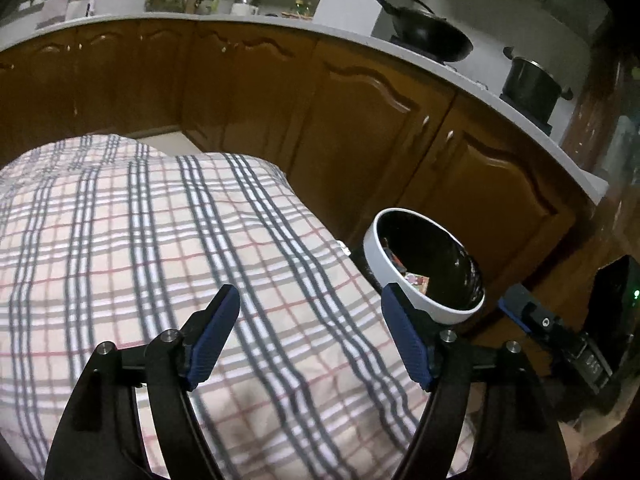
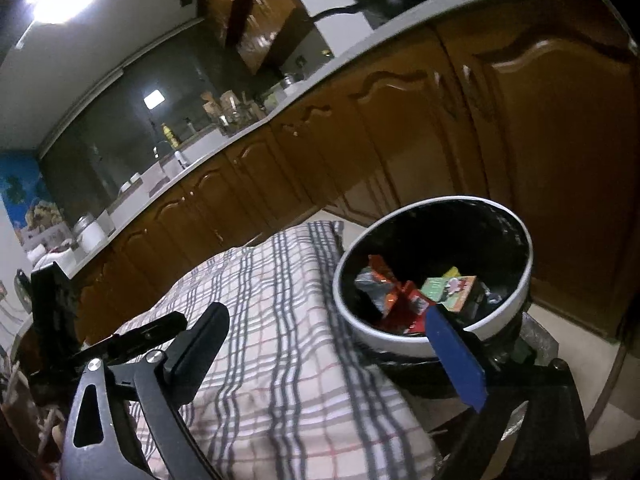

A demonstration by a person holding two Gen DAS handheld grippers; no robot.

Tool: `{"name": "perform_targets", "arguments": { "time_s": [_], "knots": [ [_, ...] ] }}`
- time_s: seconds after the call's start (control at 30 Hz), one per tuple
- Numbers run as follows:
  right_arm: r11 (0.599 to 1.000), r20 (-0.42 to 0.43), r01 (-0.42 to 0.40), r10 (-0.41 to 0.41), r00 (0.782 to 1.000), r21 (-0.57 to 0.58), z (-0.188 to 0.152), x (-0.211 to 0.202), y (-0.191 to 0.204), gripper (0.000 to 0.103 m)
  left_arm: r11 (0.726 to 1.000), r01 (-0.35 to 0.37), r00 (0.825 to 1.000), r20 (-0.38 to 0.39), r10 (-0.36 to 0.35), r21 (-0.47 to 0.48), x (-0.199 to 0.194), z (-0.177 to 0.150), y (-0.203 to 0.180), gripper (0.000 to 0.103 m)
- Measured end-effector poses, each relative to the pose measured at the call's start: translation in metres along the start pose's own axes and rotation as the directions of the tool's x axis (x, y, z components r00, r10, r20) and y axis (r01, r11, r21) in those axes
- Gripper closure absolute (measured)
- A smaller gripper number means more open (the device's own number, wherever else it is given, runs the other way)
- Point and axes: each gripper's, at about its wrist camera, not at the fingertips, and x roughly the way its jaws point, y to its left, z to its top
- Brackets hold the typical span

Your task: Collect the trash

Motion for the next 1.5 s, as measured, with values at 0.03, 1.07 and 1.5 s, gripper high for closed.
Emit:
{"name": "perform_targets", "arguments": {
  "time_s": [0.03, 1.07, 1.5],
  "knots": [
    [1.000, -0.001, -0.002, 0.002, 1.000, -0.012, -0.001, 0.000, 0.006, 0.003, 1.000, -0.006, 1.000, 0.008, 0.006, 0.006, -0.004, -0.001, 0.001, 0.028],
    [0.941, 0.251, 0.065, 0.022, 0.968, -0.333, -0.066, -0.021, 0.098, 0.000, 0.952, -0.307, 0.897, 0.337, 0.286, 0.009, -0.102, -0.072, 0.035, 0.000],
    [0.949, 0.210, 0.050, 0.017, 0.978, -0.311, -0.080, -0.015, 0.091, 0.000, 0.925, -0.380, 0.870, 0.345, 0.352, 0.014, -0.107, -0.081, 0.036, 0.000]
  ]
}}
